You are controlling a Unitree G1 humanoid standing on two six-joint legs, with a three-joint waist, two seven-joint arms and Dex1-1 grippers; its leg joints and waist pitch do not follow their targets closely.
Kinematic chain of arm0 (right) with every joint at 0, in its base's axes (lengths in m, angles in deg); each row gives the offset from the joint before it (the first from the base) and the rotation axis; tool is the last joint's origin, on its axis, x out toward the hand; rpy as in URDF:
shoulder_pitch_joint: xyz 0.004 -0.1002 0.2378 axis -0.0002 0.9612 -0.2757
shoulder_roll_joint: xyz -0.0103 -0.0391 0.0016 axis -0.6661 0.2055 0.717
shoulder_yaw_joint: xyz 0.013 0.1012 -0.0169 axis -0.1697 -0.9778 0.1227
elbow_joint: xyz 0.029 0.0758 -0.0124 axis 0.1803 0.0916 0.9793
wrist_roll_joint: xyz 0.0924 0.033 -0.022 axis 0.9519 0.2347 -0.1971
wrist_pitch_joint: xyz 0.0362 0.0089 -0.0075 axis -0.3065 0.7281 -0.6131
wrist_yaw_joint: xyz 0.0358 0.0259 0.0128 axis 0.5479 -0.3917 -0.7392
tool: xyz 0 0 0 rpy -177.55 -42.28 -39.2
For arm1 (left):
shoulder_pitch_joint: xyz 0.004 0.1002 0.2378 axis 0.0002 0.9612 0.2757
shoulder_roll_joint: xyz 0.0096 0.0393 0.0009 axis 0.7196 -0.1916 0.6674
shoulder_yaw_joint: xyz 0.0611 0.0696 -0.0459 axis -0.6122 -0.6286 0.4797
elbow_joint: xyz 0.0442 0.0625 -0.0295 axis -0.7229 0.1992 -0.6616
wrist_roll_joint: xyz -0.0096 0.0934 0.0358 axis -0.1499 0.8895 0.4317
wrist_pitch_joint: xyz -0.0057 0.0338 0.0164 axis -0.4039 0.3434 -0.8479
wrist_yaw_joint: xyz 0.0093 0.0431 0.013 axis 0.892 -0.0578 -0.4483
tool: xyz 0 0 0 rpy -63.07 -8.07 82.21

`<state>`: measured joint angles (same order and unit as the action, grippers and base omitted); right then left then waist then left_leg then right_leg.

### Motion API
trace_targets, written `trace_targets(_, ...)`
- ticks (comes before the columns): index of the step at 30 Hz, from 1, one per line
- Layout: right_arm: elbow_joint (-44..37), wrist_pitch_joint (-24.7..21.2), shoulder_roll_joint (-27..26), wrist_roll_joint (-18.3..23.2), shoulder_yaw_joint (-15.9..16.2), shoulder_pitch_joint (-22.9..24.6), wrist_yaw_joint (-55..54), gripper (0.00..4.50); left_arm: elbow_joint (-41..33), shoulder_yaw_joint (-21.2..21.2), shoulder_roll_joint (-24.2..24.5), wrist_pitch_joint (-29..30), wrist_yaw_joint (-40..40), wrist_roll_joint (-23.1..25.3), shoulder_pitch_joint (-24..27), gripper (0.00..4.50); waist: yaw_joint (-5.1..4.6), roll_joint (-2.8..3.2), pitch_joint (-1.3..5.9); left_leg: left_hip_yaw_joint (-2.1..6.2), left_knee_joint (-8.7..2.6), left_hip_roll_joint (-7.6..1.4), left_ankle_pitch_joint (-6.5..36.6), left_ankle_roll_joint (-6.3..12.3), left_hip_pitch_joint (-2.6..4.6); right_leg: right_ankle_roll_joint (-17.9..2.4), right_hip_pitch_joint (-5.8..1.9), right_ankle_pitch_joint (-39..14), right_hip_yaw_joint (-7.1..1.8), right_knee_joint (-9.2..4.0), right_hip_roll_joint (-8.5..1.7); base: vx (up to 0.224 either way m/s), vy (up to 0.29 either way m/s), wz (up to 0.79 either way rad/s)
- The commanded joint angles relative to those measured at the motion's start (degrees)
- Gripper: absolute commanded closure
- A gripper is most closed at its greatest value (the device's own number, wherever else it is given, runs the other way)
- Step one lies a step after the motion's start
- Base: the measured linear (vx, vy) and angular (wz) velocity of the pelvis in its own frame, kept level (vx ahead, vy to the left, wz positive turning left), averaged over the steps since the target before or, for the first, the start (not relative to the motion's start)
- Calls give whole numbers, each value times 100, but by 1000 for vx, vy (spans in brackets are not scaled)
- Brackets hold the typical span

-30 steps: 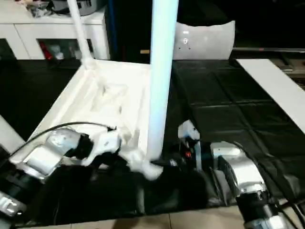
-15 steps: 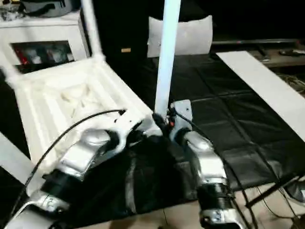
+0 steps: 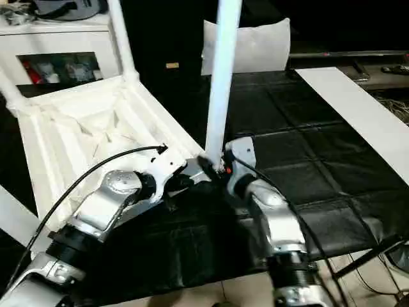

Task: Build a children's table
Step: Rotate leg to tighten

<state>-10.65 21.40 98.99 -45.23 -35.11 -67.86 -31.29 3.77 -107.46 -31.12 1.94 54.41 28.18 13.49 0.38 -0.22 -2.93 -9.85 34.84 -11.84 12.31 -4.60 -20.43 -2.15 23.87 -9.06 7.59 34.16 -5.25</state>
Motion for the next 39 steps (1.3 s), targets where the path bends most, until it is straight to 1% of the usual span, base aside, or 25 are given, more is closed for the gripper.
trace_targets(1,-209,-62,197,134,120,68,516,58,-189,-17,108,-477,290,-108,-43,450,39,-45,410,29,-361,-112,577,581,-44,-844,-448,-1445,-342,-422,-309,0,0,0)
trace_targets(3,-288,-71,501,199,234,153,1015,58,-173,-86,273,-662,570,-117,-32,450,45,-43,417,21,-345,-118,483,637,-53,-876,-444,-1324,-357,-397,-315,0,0,0)
trace_targets(4,-298,-65,564,214,252,167,1118,58,-174,-105,317,-704,643,-119,-29,450,52,-59,417,19,-346,-115,487,655,-57,-882,-444,-1375,-351,-398,-315,0,0,0)
trace_targets(6,-309,-9,899,338,320,208,1739,58,-170,-218,588,-976,1110,-135,-15,450,86,-41,420,25,-344,-123,502,688,-41,-876,-435,-1443,-348,-409,-321,0,0,0)
trace_targets(7,-309,-9,899,338,320,208,1739,58,-170,-218,588,-976,1110,-135,-15,450,100,-40,407,17,-348,-138,500,680,-35,-888,-415,-1448,-360,-404,-320,0,0,0)
trace_targets(8,-190,209,1168,375,376,161,2264,58,-270,-394,904,-1282,1763,-231,27,450,143,-51,417,22,-346,-134,510,667,-25,-891,-414,-1479,-351,-404,-321,0,0,0)
trace_targets(9,-151,250,1228,395,391,142,2378,58,-283,-440,978,-1376,1902,-260,31,450,164,-46,420,24,-350,-142,485,661,-28,-886,-421,-1466,-363,-392,-332,0,0,0)
trace_targets(10,-133,268,1252,405,399,133,2432,58,-293,-458,1006,-1408,1969,-280,35,450,191,-28,403,11,-358,-152,518,634,8,-919,-381,-1480,-373,-399,-326,0,0,0)
trace_targets(11,-52,386,1341,421,432,93,2633,58,-331,-540,1119,-1507,2211,-322,47,450,199,-64,404,3,-359,-155,539,621,21,-927,-375,-1480,-376,-396,-321,0,0,0)
trace_targets(13,98,623,1433,425,469,24,2895,58,-287,-653,1235,-1784,2434,-288,50,450,258,-65,401,3,-372,-163,565,593,33,-1010,-373,-1398,-394,-370,-328,0,0,0)
trace_targets(14,190,722,1468,425,490,-15,3032,58,-258,-696,1270,-1884,2515,-271,48,450,286,-56,403,-3,-375,-164,607,568,56,-1038,-365,-1402,-403,-363,-328,0,0,0)
trace_targets(16,345,750,1552,477,564,-99,3332,58,-225,-769,1321,-2023,2681,-261,38,450,306,-71,395,-10,-385,-171,630,533,68,-1073,-360,-1395,-415,-362,-324,0,0,0)
trace_targets(17,363,731,1571,493,586,-113,3402,58,-228,-783,1334,-2046,2721,-264,40,450,311,-66,400,-5,-385,-170,631,529,69,-1087,-366,-1385,-414,-348,-321,0,0,0)
trace_targets(18,385,683,1604,522,631,-137,3536,74,-247,-803,1353,-2072,2798,-283,48,450,322,-77,396,-11,-386,-178,597,532,64,-1080,-369,-1339,-429,-347,-324,0,0,0)
trace_targets(19,368,510,1657,626,706,-171,3860,84,-300,-838,1400,-2125,2967,-349,73,450,339,-82,401,-10,-385,-175,572,543,58,-1098,-386,-1310,-431,-335,-327,0,0,0)
trace_targets(20,393,477,1673,665,719,-194,3987,91,-289,-850,1413,-2166,3034,-379,67,450,360,-89,407,-8,-383,-174,557,570,33,-1091,-407,-1300,-428,-325,-330,0,0,0)
trace_targets(26,463,242,1703,835,825,-298,4403,140,-335,-940,1501,-2297,3285,-434,67,450,423,-119,392,-13,-384,-169,611,464,27,-915,-389,-1729,-421,-368,-340,0,0,0)
trace_targets(27,510,225,1710,842,861,-315,4475,162,-327,-944,1498,-2320,3297,-429,66,450,422,-109,391,-8,-386,-171,629,449,25,-900,-389,-1763,-419,-367,-340,0,0,0)
trace_targets(28,552,234,1709,837,884,-329,4522,162,-314,-943,1493,-2341,3306,-423,63,450,422,-114,390,-9,-384,-169,652,428,31,-863,-383,-1823,-417,-379,-339,0,0,0)
trace_targets(30,616,224,1698,836,899,-346,4573,178,-295,-944,1483,-2361,3301,-404,52,450,426,-109,393,-7,-388,-171,608,400,30,-882,-387,-1756,-420,-370,-337,0,0,0)
trace_targets(33,658,213,1650,833,921,-376,4623,216,-257,-957,1492,-2416,3337,-402,31,450,424,-118,402,-7,-382,-167,576,397,22,-905,-396,-1678,-422,-358,-337,0,0,0)
trace_targets(34,660,212,1644,833,923,-380,4627,223,-254,-960,1493,-2420,3341,-404,28,450,427,-82,403,-8,-381,-167,563,393,24,-926,-393,-1619,-420,-364,-332,0,0,0)
trace_targets(35,661,199,1629,841,924,-386,4635,228,-250,-968,1494,-2426,3348,-407,22,450,427,-69,406,-3,-382,-170,562,387,24,-938,-397,-1579,-418,-352,-331,0,0,0)
trace_targets(37,651,126,1611,875,930,-390,4678,247,-248,-977,1491,-2428,3358,-412,21,450,425,-80,410,-2,-384,-171,587,372,29,-968,-402,-1519,-417,-345,-325,0,0,0)
trace_targets(39,621,102,1593,907,942,-374,4696,252,-250,-985,1488,-2428,3368,-410,23,450,428,-66,408,0,-386,-172,607,360,27,-979,-405,-1530,-415,-347,-329,0,0,0)
